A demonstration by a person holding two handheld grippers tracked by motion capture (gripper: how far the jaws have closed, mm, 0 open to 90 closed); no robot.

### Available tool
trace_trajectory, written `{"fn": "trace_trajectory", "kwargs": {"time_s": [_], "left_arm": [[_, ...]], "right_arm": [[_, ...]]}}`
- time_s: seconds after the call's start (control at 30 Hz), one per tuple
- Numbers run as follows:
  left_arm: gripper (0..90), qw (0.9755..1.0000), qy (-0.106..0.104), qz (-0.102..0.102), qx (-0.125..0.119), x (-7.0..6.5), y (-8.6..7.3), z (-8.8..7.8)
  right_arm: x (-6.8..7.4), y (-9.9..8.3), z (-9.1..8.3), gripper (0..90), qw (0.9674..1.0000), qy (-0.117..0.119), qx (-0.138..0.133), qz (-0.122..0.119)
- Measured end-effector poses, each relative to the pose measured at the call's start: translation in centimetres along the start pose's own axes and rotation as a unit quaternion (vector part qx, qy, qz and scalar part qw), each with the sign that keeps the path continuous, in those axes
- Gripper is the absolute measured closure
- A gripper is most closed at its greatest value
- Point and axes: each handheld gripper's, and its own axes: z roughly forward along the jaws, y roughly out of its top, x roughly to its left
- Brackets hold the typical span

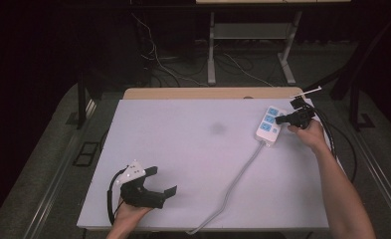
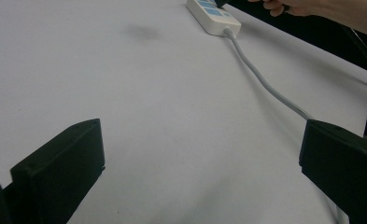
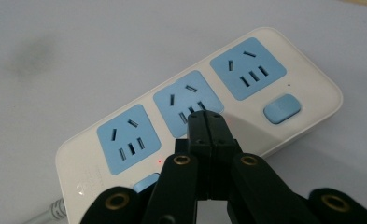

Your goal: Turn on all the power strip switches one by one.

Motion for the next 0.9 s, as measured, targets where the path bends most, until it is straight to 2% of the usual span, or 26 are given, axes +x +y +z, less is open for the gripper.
{"fn": "trace_trajectory", "kwargs": {"time_s": [0.27, 0.43, 0.67, 0.9], "left_arm": [[0.0, 1.0000, 0.001, -0.002, 0.000, 0.1, 0.0, -0.1], [0.0, 1.0000, 0.001, -0.001, 0.000, 0.0, 0.0, -0.1], [0.0, 1.0000, 0.002, -0.001, 0.000, 0.0, 0.0, -0.1], [0.0, 1.0000, 0.000, -0.001, 0.002, -0.1, 0.0, -0.1]], "right_arm": [[-1.0, 0.1, -0.9, 90.0, 0.9998, -0.005, -0.005, 0.020], [-1.1, 0.7, -1.6, 90.0, 0.9997, -0.010, -0.013, 0.018], [-1.2, 2.4, -2.9, 90.0, 0.9995, -0.022, -0.018, 0.013], [-1.6, 3.0, -2.6, 90.0, 0.9992, -0.034, -0.017, 0.015]]}}
